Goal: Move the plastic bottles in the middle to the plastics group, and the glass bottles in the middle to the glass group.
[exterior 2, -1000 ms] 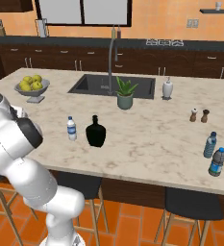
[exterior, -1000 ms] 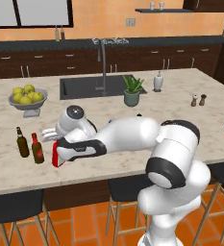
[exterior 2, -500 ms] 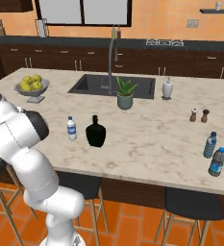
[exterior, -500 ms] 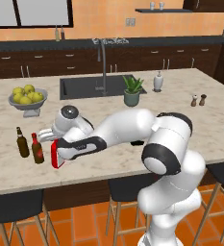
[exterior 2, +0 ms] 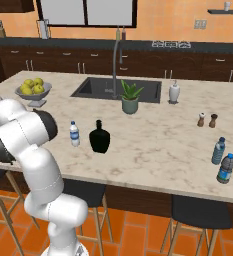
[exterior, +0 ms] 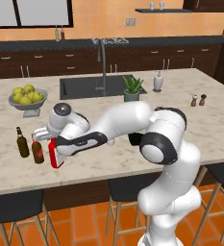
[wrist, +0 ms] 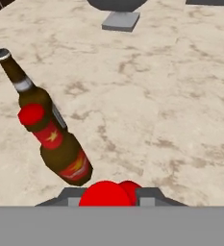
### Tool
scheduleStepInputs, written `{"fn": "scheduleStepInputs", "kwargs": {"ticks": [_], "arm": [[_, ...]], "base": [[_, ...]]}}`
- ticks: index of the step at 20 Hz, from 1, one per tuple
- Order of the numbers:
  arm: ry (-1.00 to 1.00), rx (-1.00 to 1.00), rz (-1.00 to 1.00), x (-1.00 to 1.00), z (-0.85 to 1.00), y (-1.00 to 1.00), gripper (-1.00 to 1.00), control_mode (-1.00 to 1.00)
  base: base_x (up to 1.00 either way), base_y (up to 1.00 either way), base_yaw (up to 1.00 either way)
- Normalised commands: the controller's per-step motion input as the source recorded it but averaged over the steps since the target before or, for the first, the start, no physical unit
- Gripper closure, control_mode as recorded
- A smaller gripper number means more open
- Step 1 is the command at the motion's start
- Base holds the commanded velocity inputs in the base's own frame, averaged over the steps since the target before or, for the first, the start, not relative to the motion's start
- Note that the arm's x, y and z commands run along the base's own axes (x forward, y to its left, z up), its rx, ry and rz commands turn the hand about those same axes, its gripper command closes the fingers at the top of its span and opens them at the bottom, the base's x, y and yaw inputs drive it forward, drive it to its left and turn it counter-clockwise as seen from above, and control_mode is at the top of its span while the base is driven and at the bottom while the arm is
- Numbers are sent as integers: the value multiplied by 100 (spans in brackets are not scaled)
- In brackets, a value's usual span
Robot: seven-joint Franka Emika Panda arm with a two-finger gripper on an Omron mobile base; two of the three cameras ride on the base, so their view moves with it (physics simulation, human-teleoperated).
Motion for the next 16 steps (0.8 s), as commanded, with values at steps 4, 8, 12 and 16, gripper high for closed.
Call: {"fn": "scheduleStepInputs", "kwargs": {"ticks": [4, 8, 12, 16], "arm": [[0, 0, 0, 0, -19, -1, -100, -100], [0, 0, 0, 0, -2, 0, -100, -100], [0, 0, 0, -1, 0, -1, -100, -100], [0, 0, 0, 0, 4, -4, -100, -100]], "base": [[0, 0, 0], [0, 0, 0], [0, 0, 0], [0, 0, 0]]}}
